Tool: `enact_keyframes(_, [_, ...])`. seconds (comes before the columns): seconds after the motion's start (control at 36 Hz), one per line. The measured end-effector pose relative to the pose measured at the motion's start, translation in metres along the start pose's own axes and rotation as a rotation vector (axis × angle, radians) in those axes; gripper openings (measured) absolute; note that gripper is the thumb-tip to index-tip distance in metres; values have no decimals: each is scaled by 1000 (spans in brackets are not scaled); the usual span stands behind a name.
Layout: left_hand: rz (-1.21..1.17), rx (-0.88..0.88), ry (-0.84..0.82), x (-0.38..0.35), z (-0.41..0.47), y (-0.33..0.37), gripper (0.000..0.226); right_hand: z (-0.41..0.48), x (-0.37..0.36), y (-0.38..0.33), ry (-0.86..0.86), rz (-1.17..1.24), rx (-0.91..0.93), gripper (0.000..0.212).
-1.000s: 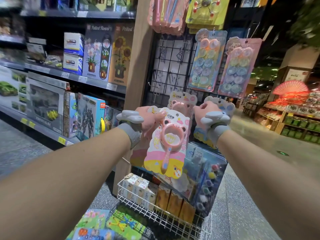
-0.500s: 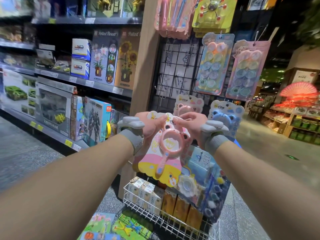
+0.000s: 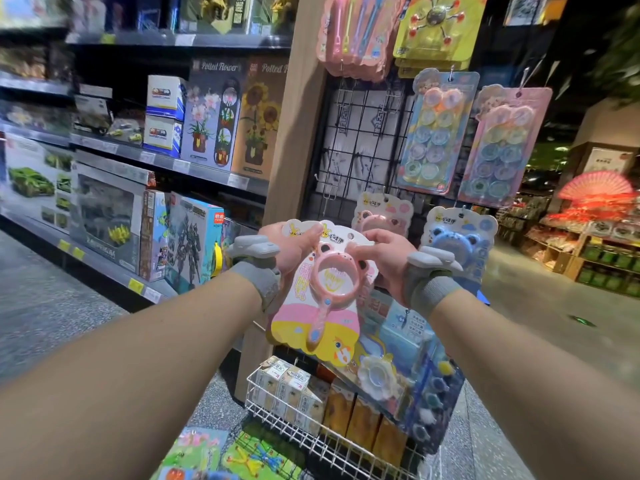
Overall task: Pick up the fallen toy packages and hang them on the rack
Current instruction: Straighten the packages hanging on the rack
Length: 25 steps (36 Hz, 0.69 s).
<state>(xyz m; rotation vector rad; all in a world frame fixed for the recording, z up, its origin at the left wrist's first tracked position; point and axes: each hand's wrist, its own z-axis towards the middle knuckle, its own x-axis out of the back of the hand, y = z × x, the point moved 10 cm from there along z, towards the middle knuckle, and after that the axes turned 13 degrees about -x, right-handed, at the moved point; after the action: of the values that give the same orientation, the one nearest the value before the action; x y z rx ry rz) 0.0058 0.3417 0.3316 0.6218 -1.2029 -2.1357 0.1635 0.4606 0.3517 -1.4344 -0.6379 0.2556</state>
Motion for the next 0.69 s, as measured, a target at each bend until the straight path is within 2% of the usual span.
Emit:
enact_keyframes(0.17, [-5, 16, -16, 1, -3, -3, 30, 1, 0, -6, 34, -26, 21, 19])
enact_keyframes(0.25, [23, 39, -13, 5, -3, -6, 48, -2, 2, -9, 49, -40, 25, 22])
enact_keyframes(0.39, [75, 44, -14, 12, -3, -10, 37, -6, 4, -17, 83, -37, 54, 23])
enact_keyframes(0.44, [85, 38, 23, 17, 0, -13, 47, -7, 8, -21, 106, -16, 71, 22])
enact_keyframes(0.53, [156, 36, 67, 28, 10, -21, 77, -3, 22, -30, 167, -3, 67, 22])
enact_keyframes(0.58, [241, 22, 36, 28, 11, -13, 61, 0, 35, -39, 227, -15, 72, 19])
enact_keyframes(0.64, [295, 3, 10, 28, 12, 0, 47, 2, 44, -53, 276, -13, 88, 25])
enact_keyframes(0.69, [367, -14, -1, 28, 15, 8, 45, 4, 53, -65, 329, -21, 116, 31])
